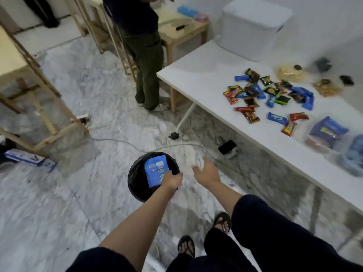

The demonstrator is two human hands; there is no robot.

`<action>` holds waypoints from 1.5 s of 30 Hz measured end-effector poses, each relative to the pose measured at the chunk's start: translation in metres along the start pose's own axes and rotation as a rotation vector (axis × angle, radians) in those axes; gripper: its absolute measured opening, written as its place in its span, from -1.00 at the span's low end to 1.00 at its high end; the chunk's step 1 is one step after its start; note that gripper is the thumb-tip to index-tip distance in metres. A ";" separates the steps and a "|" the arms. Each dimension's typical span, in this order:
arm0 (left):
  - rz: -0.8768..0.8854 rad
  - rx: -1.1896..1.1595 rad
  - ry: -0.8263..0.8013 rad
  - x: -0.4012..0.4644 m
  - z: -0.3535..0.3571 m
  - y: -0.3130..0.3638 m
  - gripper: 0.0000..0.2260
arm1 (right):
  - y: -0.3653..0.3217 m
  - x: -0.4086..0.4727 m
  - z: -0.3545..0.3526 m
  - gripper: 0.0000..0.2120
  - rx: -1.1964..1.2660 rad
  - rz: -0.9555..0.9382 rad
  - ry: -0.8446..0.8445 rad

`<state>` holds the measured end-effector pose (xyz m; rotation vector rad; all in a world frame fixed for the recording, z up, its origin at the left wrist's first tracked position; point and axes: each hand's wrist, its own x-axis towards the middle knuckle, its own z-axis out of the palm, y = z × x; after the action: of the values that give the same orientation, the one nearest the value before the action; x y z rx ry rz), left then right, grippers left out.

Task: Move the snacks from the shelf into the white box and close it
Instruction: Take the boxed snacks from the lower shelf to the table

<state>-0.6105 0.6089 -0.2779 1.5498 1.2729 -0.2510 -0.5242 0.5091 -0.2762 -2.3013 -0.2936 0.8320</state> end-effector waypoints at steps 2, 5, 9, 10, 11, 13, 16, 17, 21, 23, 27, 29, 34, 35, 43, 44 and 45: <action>0.067 0.068 -0.037 -0.013 0.015 0.021 -0.44 | 0.014 -0.011 -0.023 -0.31 0.059 -0.016 0.073; 0.187 0.110 -0.131 -0.039 0.047 0.058 -0.43 | 0.040 -0.028 -0.069 -0.35 0.111 0.000 0.194; 0.319 0.191 -0.236 -0.077 0.109 0.109 -0.44 | 0.076 -0.061 -0.145 -0.39 0.159 0.048 0.414; 0.353 0.219 -0.259 -0.089 0.127 0.121 -0.46 | 0.089 -0.069 -0.164 -0.39 0.171 0.067 0.461; 0.401 0.228 -0.272 -0.098 0.148 0.131 -0.49 | 0.103 -0.078 -0.183 -0.38 0.173 0.086 0.504; 0.467 0.264 -0.307 -0.122 0.193 0.149 -0.51 | 0.135 -0.096 -0.220 -0.38 0.166 0.128 0.581; 0.525 0.331 -0.355 -0.167 0.263 0.166 -0.46 | 0.188 -0.128 -0.274 -0.37 0.142 0.188 0.679; 0.557 0.334 -0.383 -0.181 0.290 0.170 -0.46 | 0.208 -0.140 -0.293 -0.38 0.136 0.207 0.701; 0.689 0.387 -0.462 -0.239 0.385 0.180 -0.49 | 0.285 -0.181 -0.362 -0.40 0.127 0.267 0.820; 0.736 0.406 -0.490 -0.259 0.428 0.186 -0.50 | 0.319 -0.196 -0.391 -0.41 0.116 0.297 0.859; 0.745 0.399 -0.526 -0.285 0.488 0.201 -0.52 | 0.371 -0.205 -0.436 -0.45 0.134 0.371 0.885; 0.769 0.423 -0.513 -0.287 0.510 0.212 -0.54 | 0.387 -0.199 -0.451 -0.46 0.172 0.413 0.881; 0.851 0.474 -0.445 -0.270 0.560 0.256 -0.56 | 0.416 -0.154 -0.483 -0.41 0.244 0.476 0.839; 0.866 0.495 -0.426 -0.263 0.570 0.268 -0.55 | 0.420 -0.141 -0.490 -0.41 0.250 0.492 0.824; 1.027 0.834 -0.345 -0.200 0.663 0.370 -0.48 | 0.448 -0.041 -0.537 -0.42 0.204 0.781 0.718; 1.043 0.874 -0.349 -0.194 0.675 0.381 -0.45 | 0.452 -0.031 -0.542 -0.40 0.199 0.803 0.702; 1.063 0.918 -0.337 -0.188 0.686 0.392 -0.42 | 0.456 -0.022 -0.548 -0.39 0.177 0.814 0.691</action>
<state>-0.0763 0.0015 -0.2026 2.5853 -0.1138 -0.3923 -0.1991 -0.1251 -0.2493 -2.3562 1.0247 0.3266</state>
